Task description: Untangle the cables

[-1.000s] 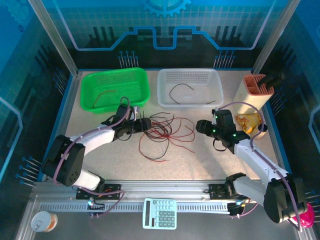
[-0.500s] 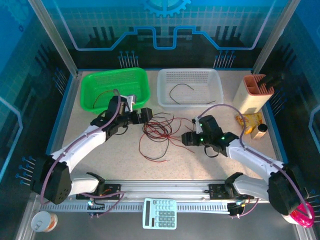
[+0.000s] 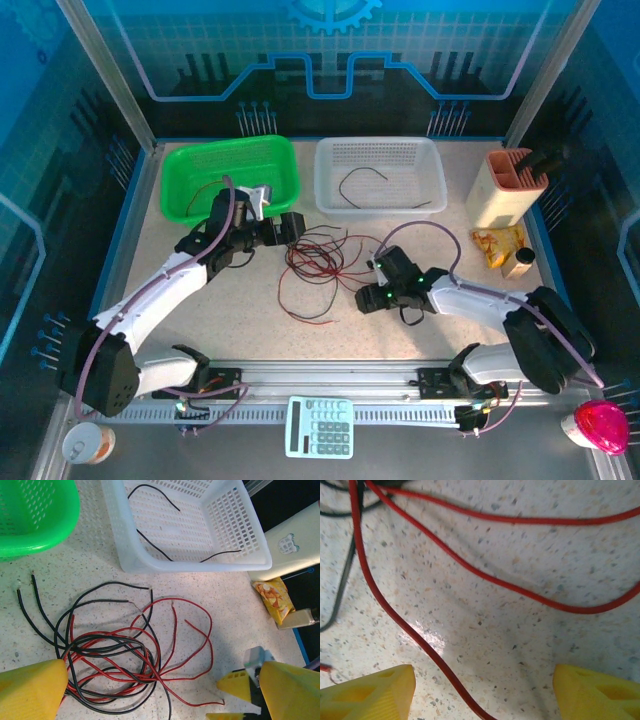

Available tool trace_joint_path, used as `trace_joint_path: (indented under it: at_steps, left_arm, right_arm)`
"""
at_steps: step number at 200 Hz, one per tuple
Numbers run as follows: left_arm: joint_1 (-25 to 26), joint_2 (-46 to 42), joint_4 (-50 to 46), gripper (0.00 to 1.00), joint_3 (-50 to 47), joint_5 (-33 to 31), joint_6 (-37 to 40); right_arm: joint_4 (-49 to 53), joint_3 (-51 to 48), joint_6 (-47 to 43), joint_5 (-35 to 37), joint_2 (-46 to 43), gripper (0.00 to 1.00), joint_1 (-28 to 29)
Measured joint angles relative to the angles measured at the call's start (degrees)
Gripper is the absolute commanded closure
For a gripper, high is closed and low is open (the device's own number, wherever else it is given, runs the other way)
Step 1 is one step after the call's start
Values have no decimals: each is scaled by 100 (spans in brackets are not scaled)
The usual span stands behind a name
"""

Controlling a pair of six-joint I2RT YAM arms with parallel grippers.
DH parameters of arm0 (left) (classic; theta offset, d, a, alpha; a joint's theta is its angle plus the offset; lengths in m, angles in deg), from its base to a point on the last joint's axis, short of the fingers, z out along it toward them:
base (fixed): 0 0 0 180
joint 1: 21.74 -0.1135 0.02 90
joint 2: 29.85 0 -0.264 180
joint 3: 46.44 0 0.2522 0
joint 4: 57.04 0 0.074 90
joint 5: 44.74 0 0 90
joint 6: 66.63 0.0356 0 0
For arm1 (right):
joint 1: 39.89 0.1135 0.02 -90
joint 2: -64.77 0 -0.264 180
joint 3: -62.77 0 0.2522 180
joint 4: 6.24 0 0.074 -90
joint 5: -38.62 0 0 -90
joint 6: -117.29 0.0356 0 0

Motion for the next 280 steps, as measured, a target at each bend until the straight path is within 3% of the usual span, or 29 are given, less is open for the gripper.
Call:
trace_joint_path:
  at_steps: [20, 52, 96, 137, 212, 280]
  left_arm:
    - [0, -2, 0, 1, 0, 39, -9]
    - [0, -2, 0, 1, 0, 52, -20]
    - [0, -20, 2, 1, 0, 87, -68]
    - [0, -24, 2, 1, 26, 129, -68]
    - [24, -109, 166, 1, 243, 234, -63]
    - [317, -184, 815, 2, 282, 671, 179]
  right_arm:
    - [50, 118, -39, 243, 177, 45, 111]
    - [164, 212, -81, 516, 234, 100, 208]
    - [761, 793, -177, 496, -800, 100, 341]
    - [1294, 2441, -385, 299, -1725, 100, 323]
    - [1602, 4712, -660, -501, -1320, 100, 94]
    - [1561, 4970, -658, -1080, -804, 100, -345]
